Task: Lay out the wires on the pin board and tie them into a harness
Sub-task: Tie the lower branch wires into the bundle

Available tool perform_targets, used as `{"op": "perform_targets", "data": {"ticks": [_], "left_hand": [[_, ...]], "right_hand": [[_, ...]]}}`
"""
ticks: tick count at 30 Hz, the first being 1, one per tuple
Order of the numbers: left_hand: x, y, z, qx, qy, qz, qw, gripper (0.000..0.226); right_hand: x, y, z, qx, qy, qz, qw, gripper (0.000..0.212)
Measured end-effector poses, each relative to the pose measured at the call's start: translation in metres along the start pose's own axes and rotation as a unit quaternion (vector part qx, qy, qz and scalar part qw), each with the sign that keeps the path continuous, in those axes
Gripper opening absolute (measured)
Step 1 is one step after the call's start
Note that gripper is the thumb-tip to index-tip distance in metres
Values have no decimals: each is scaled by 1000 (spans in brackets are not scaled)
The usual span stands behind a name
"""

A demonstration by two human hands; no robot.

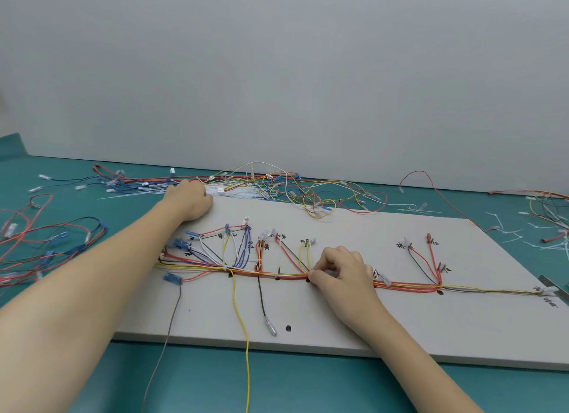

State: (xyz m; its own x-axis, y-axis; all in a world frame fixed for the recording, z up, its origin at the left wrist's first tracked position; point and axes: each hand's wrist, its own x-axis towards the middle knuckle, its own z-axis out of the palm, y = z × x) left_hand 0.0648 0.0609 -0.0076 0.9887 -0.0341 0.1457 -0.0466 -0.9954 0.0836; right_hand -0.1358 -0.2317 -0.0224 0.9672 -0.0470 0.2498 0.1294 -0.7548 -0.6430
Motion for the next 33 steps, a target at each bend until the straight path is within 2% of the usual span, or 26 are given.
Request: {"op": "perform_targets", "data": {"ticks": [5,9,17,24,29,33], "left_hand": [[-1,-7,3,-92,44,6,995,26],[6,-13,6,-122,66,-7,990,29],[3,-8,7,-36,19,-2,999,36],[5,-6,9,-67,5,5,998,26],[7,-6,14,-75,55,22,995,27],[6,-9,12,-149,173,8,973,29]], "right_hand": [[-2,0,-1,-2,4,-4,1000,15],[-1,-1,-1,-3,6,-6,1000,14],[-1,-1,-2,2,4,-3,1000,11],[-3,-1,-2,7,5,3,1000,11],[-1,-3,-3,11,0,11,1000,12],[-2,-4,-4,14,-2,17,1000,13]]}}
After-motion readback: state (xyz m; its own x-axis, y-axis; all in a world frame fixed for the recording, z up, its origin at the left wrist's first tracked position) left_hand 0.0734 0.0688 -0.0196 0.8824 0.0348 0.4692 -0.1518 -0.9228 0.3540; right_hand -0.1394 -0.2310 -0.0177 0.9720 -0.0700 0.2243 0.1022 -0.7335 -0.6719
